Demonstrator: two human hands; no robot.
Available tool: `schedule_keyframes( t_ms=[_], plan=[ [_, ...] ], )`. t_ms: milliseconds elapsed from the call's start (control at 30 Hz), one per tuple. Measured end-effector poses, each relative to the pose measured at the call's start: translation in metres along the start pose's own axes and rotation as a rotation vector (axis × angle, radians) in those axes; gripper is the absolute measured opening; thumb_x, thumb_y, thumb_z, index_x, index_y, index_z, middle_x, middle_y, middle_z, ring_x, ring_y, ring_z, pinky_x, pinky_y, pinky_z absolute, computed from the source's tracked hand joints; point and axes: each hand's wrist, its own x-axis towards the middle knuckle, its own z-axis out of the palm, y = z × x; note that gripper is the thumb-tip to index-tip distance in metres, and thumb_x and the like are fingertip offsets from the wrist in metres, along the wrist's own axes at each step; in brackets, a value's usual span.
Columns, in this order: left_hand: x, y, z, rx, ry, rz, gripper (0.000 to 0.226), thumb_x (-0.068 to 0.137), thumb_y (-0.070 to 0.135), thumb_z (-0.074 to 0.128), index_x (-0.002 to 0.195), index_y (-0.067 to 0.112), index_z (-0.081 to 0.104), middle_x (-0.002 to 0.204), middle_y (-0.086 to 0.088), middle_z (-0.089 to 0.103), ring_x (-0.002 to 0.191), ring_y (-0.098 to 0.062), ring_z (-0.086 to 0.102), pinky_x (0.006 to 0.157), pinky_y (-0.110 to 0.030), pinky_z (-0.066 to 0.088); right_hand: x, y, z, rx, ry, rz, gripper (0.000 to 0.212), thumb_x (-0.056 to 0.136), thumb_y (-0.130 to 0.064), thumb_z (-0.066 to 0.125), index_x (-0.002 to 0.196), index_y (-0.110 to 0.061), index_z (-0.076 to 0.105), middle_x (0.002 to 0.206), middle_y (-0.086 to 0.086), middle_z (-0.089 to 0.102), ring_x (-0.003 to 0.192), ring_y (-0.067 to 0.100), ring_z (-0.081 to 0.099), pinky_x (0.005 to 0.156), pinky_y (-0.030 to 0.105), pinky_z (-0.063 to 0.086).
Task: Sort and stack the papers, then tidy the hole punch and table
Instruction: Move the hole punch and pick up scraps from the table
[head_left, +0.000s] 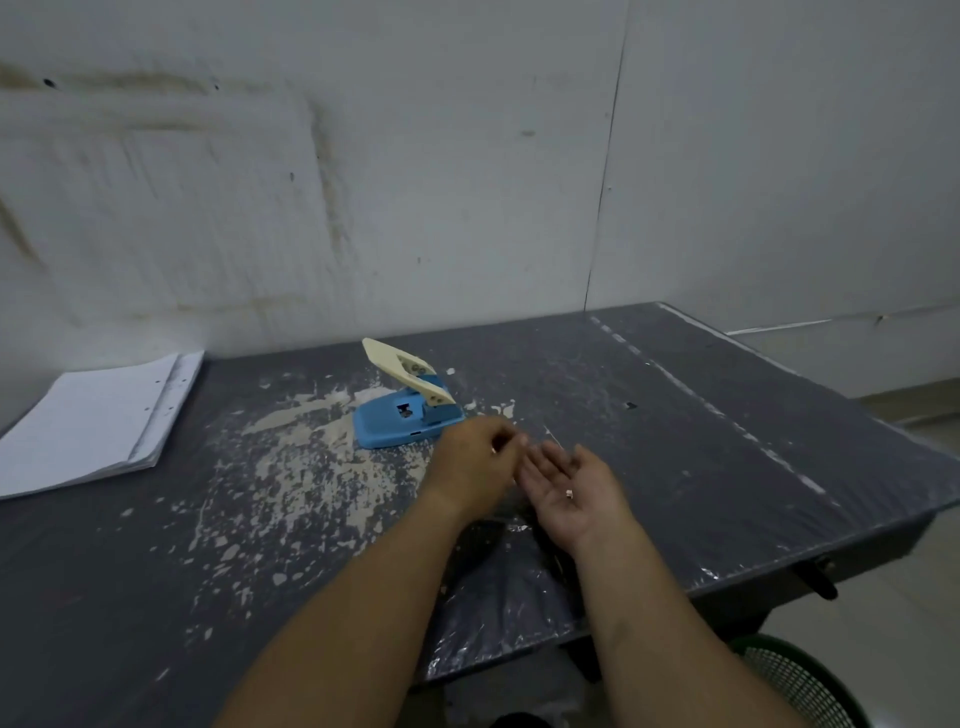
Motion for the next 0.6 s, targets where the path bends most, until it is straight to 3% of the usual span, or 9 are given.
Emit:
schedule_keyframes(
  t_ms=[100,200,433,600],
  plan=[
    [0.016,-0.02,-0.002,0.318,0.043,-0.088,0.017,0.095,0.028,0.056,0.098,0.022,0.071,0.096,0.0,0.071,0.086,-0.02,0.065,0.076,-0.038,0.054,0.001,-0.003,0.0,-0.023,0.009,0.002,0.043,0.106,-0.03,0.033,0.101,0.006,0.056,0.106,0.025,0.06,0.096,0.039,0.062,0.095,0.048,0.049],
    [0.027,-0.032,0.003,0.607,-0.065,-0.082,0.017,0.094,0.025,0.054,0.101,0.025,0.069,0.104,-0.004,0.071,0.093,-0.026,0.066,0.081,-0.042,0.052,0.003,-0.003,0.002,-0.024,0.012,0.009,0.043,0.106,-0.031,0.033,0.101,0.004,0.057,0.106,0.025,0.061,0.1,0.04,0.061,0.096,0.048,0.048],
    [0.048,-0.033,0.019,0.697,-0.168,-0.031,0.023,0.094,0.035,0.052,0.11,0.03,0.066,0.114,-0.002,0.069,0.107,-0.025,0.063,0.091,-0.044,0.043,0.009,-0.003,0.005,-0.014,-0.003,0.005,0.042,0.106,-0.032,0.033,0.1,0.002,0.057,0.104,0.023,0.061,0.097,0.038,0.061,0.094,0.047,0.047],
    [0.052,-0.028,0.02,0.797,-0.195,0.002,0.018,0.09,0.027,0.059,0.108,0.026,0.065,0.111,-0.002,0.069,0.104,-0.025,0.064,0.087,-0.041,0.044,0.011,0.0,0.005,-0.021,0.023,0.004,0.042,0.106,-0.033,0.031,0.101,0.001,0.057,0.103,0.022,0.061,0.101,0.037,0.059,0.092,0.046,0.046]
  ],
)
